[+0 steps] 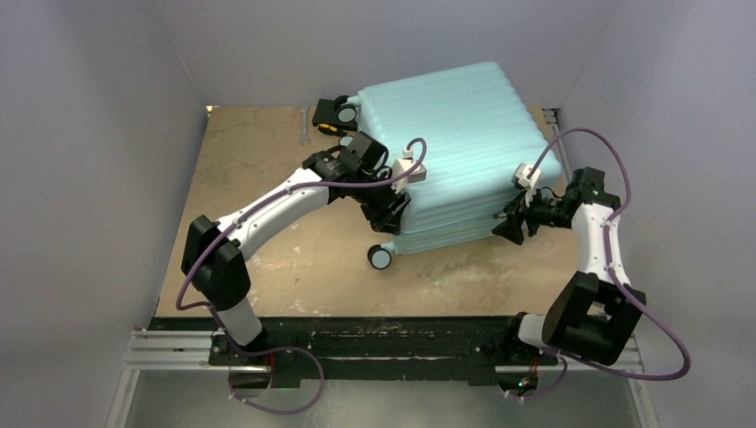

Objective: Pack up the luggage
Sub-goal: Zip the luggage at the center of the board.

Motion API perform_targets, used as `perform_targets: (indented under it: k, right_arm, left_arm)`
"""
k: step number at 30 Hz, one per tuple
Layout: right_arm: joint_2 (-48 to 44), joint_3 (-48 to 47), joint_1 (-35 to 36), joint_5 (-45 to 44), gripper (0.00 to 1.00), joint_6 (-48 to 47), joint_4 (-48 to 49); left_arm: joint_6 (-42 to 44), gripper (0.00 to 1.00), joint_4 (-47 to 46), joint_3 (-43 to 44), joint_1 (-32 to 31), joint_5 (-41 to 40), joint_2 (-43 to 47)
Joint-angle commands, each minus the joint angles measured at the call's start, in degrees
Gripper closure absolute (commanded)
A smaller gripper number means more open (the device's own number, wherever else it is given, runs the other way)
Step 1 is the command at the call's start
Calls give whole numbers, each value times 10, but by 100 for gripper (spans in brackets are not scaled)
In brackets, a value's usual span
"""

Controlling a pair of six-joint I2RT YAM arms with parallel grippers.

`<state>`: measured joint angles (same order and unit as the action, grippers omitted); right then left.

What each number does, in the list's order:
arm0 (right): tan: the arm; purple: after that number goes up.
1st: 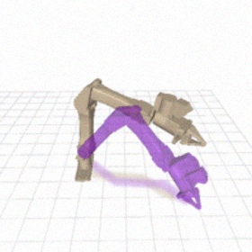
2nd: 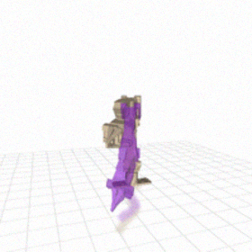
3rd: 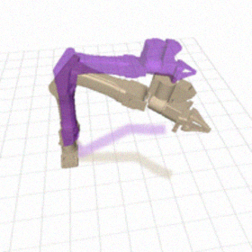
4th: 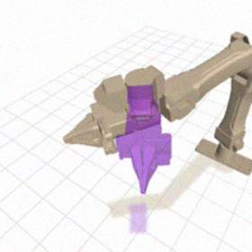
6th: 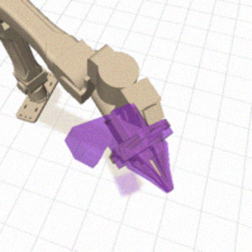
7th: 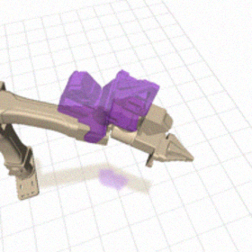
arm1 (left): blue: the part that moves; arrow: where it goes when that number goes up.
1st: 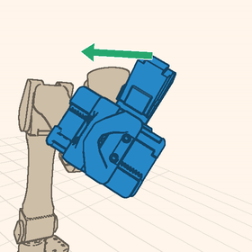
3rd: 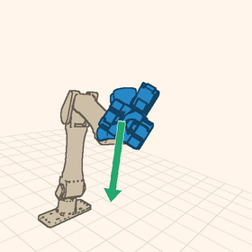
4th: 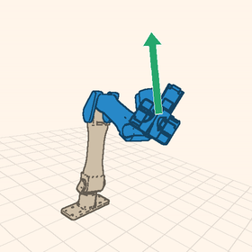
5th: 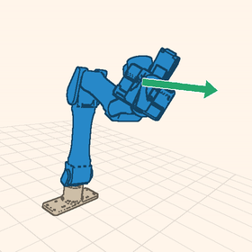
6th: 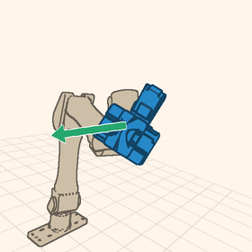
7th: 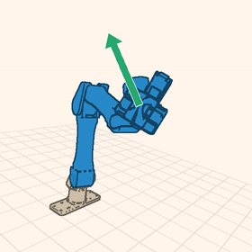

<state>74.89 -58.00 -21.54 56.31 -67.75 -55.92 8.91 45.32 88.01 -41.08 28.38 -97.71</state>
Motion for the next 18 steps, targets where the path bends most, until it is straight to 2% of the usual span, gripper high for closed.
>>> perform_targets:
  k: [1,6,12,18]
  right_arm:
    - [16,-37,-17,-28,27,1,54]
    - [41,-62,-66,-18,25,-47,13]
    - [92,-118,-132,5,22,-139,-86]
    - [68,-67,-136,14,19,-220,-87]
  left_arm:
    - [25,100,-103,44,5,-9,-43]
    - [27,100,-97,76,6,27,-9]
    - [22,100,-99,91,6,60,10]
    - [19,100,-104,87,5,119,12]
